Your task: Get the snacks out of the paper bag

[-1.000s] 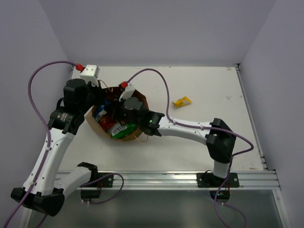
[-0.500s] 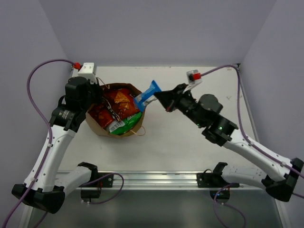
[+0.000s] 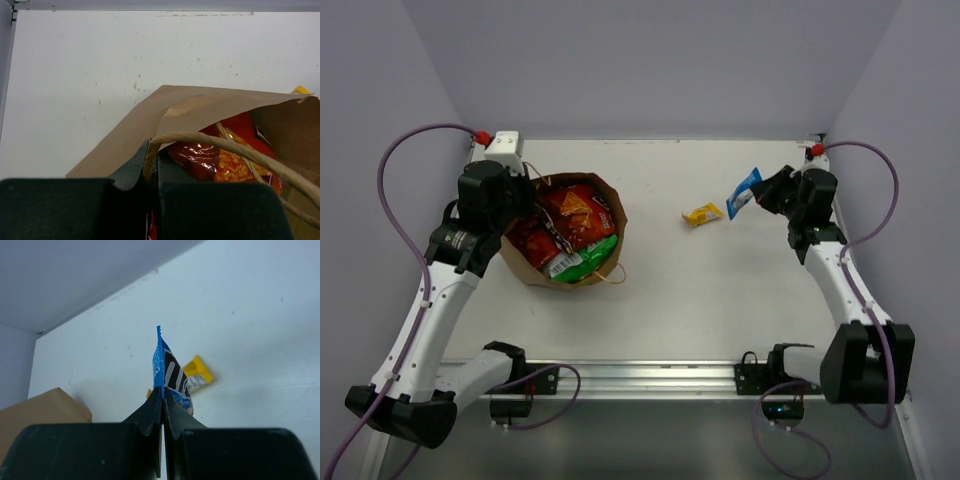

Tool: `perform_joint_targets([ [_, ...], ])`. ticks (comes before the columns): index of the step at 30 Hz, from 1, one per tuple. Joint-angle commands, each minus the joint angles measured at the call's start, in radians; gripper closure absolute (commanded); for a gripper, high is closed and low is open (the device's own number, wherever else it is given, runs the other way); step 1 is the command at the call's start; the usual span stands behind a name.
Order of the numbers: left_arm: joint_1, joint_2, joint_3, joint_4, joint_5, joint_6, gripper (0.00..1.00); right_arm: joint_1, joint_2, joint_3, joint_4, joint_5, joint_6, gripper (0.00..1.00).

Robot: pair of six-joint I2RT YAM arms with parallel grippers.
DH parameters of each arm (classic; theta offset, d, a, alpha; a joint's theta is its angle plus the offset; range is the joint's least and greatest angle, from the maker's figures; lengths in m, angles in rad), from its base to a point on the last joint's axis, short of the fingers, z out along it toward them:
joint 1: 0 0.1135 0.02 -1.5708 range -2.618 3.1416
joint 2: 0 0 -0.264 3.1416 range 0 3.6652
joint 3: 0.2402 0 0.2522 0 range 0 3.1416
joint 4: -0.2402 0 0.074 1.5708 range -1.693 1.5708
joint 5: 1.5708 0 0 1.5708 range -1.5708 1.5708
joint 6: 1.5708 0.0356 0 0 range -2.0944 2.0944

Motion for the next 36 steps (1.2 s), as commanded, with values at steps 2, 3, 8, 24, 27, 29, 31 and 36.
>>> perform_joint_targets([
  [2, 0.002, -0.010, 0.009, -0.013, 0.022, -0.018, 1.00, -0.114, 0.171, -0.062, 0.111, -0.206, 0.112, 1.00],
  [3, 0.002, -0.010, 0.006, -0.011, 0.026, -0.016, 1.00, -0.130, 0.199, -0.068, 0.122, -0.212, 0.121, 1.00],
  [8, 0.002, -0.015, -0.009, 0.003, 0.061, -0.012, 1.00, -0.206, 0.308, -0.091, 0.047, -0.156, 0.146, 1.00],
  [24, 0.002, -0.027, 0.002, -0.014, 0.084, 0.020, 1.00, 0.071, -0.135, 0.029, -0.252, 0.117, -0.201, 0.11],
  [27, 0.002, -0.019, 0.005, -0.016, 0.087, 0.020, 1.00, 0.300, -0.175, 0.076, -0.225, 0.113, -0.302, 0.11],
  [29, 0.002, -0.018, 0.008, -0.019, 0.088, 0.017, 1.00, 0.401, -0.179, 0.105, -0.189, 0.108, -0.325, 0.09],
  [31, 0.003, -0.018, 0.009, -0.019, 0.092, 0.016, 1.00, 0.563, -0.162, 0.137, -0.175, 0.139, -0.338, 0.07],
  [36, 0.002, -0.004, 0.005, -0.020, 0.121, 0.014, 1.00, 0.942, -0.010, 0.236, -0.057, 0.323, -0.476, 0.05],
])
